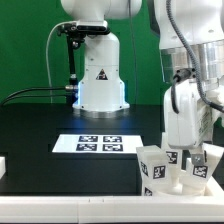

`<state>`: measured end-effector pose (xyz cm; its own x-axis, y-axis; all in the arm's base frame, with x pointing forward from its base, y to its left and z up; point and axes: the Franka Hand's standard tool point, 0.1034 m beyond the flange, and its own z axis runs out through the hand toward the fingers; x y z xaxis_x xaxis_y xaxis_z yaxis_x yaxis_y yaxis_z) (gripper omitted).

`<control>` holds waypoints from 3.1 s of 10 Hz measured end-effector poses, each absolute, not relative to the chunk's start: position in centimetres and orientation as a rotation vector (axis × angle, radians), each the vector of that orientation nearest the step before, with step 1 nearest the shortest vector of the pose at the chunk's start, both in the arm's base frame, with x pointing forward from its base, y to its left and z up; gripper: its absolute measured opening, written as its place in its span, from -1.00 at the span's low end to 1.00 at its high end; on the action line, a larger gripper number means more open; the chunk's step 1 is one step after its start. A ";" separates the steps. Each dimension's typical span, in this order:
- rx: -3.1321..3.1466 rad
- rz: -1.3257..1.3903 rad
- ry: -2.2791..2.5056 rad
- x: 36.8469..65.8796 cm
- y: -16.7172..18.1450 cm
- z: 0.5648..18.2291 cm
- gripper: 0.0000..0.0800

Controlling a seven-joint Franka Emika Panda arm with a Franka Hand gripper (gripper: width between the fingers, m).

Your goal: Assemble stool

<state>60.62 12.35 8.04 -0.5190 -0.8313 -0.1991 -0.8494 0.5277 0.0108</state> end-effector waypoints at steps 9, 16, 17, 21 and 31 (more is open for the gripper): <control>-2.172 0.152 1.999 61.1 13.6 10.4 0.62; -2.980 0.102 0.785 60.6 13.2 10.3 0.62; -3.016 0.102 0.606 60.4 13.7 10.1 0.62; -3.071 0.077 0.218 60.6 13.3 10.1 0.62; -3.023 0.021 -0.654 60.7 12.5 8.1 0.62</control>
Offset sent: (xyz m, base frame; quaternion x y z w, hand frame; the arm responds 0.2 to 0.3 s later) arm 0.0000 0.0000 0.0000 0.0000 0.0000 -0.0650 0.9979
